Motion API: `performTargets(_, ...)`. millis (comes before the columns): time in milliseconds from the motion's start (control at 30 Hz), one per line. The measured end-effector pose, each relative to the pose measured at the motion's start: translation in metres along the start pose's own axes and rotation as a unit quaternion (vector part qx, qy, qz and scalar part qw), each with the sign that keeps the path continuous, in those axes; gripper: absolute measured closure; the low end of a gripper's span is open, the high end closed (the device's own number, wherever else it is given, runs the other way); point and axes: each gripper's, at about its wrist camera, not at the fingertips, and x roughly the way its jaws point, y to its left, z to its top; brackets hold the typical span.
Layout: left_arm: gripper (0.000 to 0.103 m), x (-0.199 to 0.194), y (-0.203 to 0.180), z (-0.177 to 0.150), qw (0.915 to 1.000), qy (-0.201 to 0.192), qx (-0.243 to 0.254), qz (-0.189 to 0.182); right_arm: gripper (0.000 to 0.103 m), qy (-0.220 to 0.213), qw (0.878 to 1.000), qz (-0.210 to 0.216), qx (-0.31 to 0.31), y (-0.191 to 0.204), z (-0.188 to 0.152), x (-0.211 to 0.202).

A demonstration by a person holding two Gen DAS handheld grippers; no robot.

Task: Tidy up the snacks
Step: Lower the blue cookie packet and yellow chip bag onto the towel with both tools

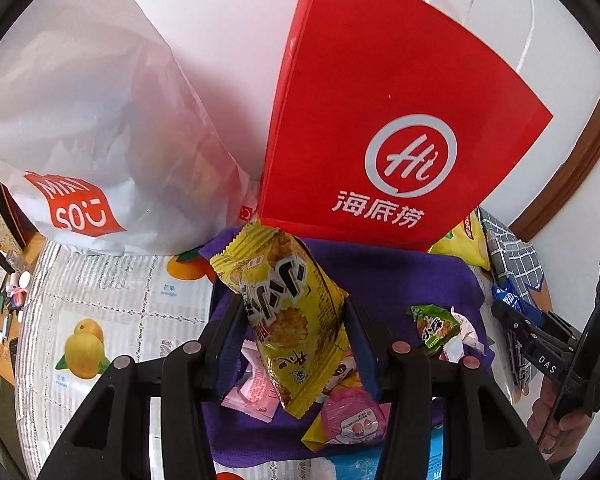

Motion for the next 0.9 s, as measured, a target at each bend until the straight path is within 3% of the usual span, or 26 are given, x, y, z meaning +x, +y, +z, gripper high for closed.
performTargets(900, 0.056, 0.012, -0.004, -0.002, 0.9998, 0.02, 0.005, 0.0, 0.059, 0.01, 1.0, 0.009, -0.006, 0.0, 0.001, 0.004)
